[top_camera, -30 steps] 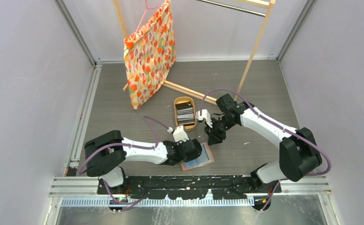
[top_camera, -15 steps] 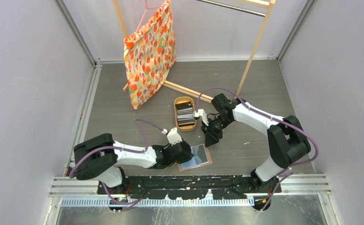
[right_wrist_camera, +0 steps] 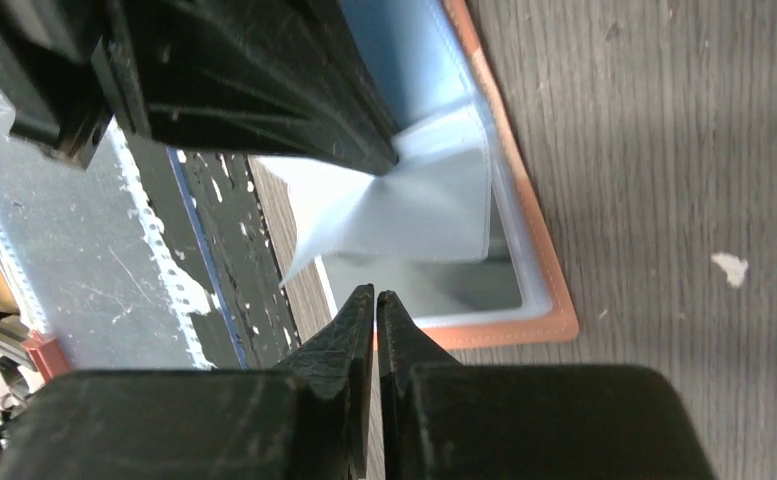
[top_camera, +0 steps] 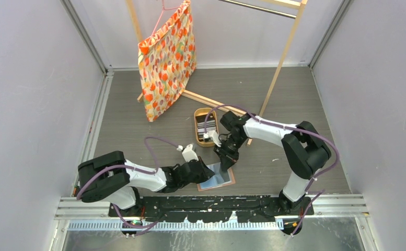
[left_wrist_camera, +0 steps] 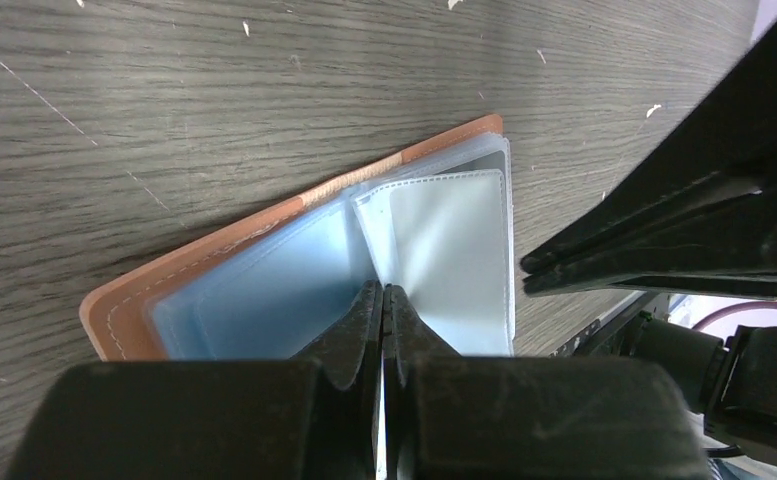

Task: Put the credit cards into the card holder
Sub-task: Open the card holder at the center of the board.

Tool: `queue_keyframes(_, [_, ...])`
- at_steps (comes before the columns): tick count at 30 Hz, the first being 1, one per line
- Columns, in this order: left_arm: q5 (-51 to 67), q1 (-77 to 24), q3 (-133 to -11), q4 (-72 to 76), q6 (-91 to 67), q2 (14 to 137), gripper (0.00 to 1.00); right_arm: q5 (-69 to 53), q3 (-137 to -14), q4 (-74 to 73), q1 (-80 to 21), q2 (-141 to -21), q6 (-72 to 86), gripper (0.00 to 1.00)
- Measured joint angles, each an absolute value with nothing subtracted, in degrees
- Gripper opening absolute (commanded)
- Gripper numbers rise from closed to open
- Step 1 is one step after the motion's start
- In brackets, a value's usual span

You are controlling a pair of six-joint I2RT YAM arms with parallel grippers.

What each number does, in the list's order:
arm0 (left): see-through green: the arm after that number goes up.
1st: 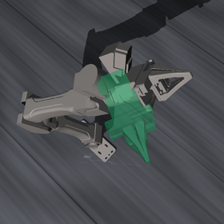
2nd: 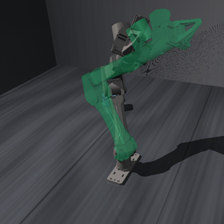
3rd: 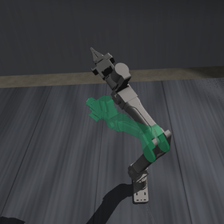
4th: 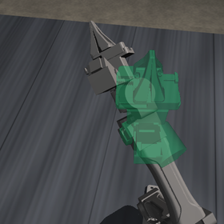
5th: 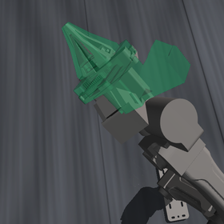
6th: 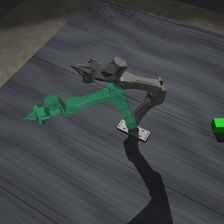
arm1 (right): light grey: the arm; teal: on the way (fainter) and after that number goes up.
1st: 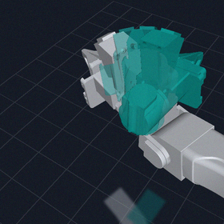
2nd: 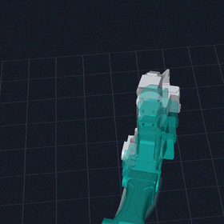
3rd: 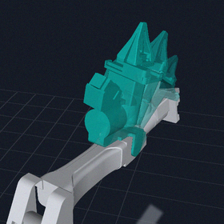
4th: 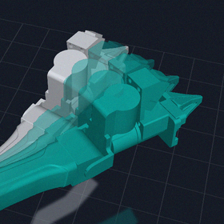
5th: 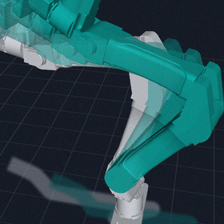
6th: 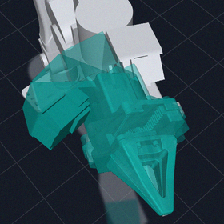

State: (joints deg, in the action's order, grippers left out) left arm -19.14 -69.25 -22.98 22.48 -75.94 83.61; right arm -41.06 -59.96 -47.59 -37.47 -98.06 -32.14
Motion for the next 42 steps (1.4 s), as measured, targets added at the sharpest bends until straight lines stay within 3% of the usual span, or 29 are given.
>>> queue_keyframes(6, [-17.8, -68.6, -20.4, 28.5, -75.9, 84.2, 0.12, -38.6, -62.4, -45.7, -40.5, -101.3, -26.3, 0.08])
queue_keyframes(16, [-14.7, -68.1, -15.6, 38.0, -74.2, 81.9, 0.66, -36.9, -63.5, -42.8, -42.0, -102.1, -20.1, 0.08])
queue_keyframes(24, [-12.7, -67.9, -14.3, 35.6, -70.7, 74.8, 0.75, -39.1, -65.6, -42.0, -42.1, -104.4, -17.8, 0.08])
queue_keyframes(27, [-12.6, -67.9, -14.3, 33.1, -69.5, 72.1, 0.75, -40.7, -66.0, -42.2, -42.7, -104.9, -17.5, 0.08])
queue_keyframes(29, [-12.6, -67.9, -14.4, 30.4, -68.7, 69.8, 0.69, -41.6, -66.5, -42.3, -43.2, -105.5, -17.2, 0.08])
queue_keyframes(30, [-12.8, -67.9, -14.6, 28.6, -68.6, 68.9, 0.64, -42.1, -66.9, -42.3, -43.5, -106.0, -17.1, 0.08])
queue_keyframes(33, [-13.6, -67.9, -15.8, 21.1, -68.2, 65.5, 0.35, -43.5, -67.7, -42.3, -44.0, -107.5, -16.2, 0.08])
queue_keyframes(37, [-15.5, -67.9, -16.6, 12.1, -68.6, 62.1, 0.21, -44.2, -68.3, -42.5, -44.2, -108.3, -15.7, 0.08])
queue_keyframes(42, [-18.7, -67.8, -17.3, -0.6, -70.2, 59.4, 0.18, -43.9, -69.8, -44.8, -43.8, -108.3, -17.3, 0.08])
